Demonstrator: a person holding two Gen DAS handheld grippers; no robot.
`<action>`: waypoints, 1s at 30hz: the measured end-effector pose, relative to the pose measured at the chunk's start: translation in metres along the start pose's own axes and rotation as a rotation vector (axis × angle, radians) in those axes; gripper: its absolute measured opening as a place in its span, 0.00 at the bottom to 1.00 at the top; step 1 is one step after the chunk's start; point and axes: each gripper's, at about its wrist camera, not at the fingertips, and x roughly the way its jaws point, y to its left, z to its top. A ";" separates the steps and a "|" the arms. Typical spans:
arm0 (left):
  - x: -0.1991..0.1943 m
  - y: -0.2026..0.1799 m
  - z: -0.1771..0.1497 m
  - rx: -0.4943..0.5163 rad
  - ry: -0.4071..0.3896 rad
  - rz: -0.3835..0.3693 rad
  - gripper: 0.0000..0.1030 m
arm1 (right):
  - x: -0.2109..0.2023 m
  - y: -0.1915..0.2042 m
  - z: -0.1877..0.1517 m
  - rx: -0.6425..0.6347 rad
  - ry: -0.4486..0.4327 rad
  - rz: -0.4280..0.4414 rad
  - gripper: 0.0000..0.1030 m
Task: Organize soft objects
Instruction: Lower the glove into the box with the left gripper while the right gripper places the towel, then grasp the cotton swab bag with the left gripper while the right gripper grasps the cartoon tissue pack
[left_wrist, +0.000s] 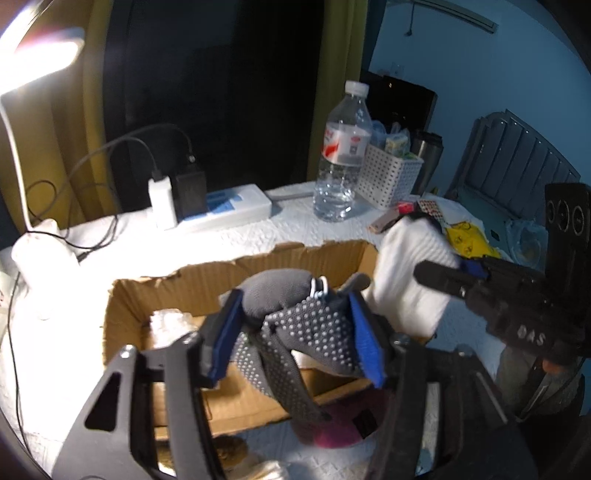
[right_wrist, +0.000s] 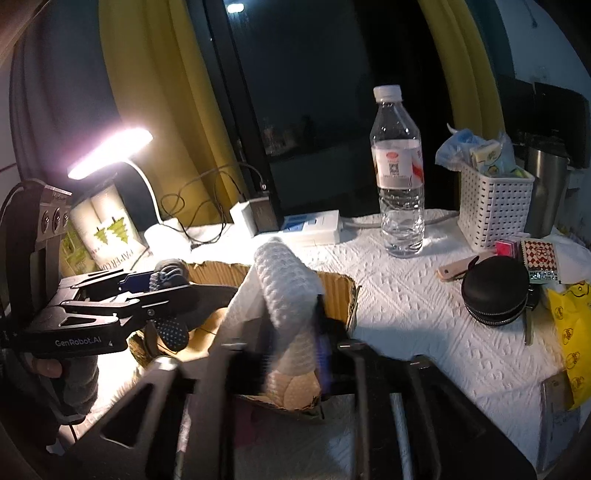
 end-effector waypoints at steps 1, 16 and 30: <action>0.001 0.000 0.000 -0.002 -0.003 -0.003 0.68 | 0.002 0.000 0.000 -0.001 0.005 0.000 0.47; -0.033 0.004 -0.005 -0.017 -0.066 -0.009 0.83 | -0.012 0.011 0.000 -0.008 -0.003 -0.048 0.54; -0.078 0.004 -0.030 -0.016 -0.097 -0.029 0.84 | -0.044 0.053 -0.011 -0.043 -0.016 -0.072 0.54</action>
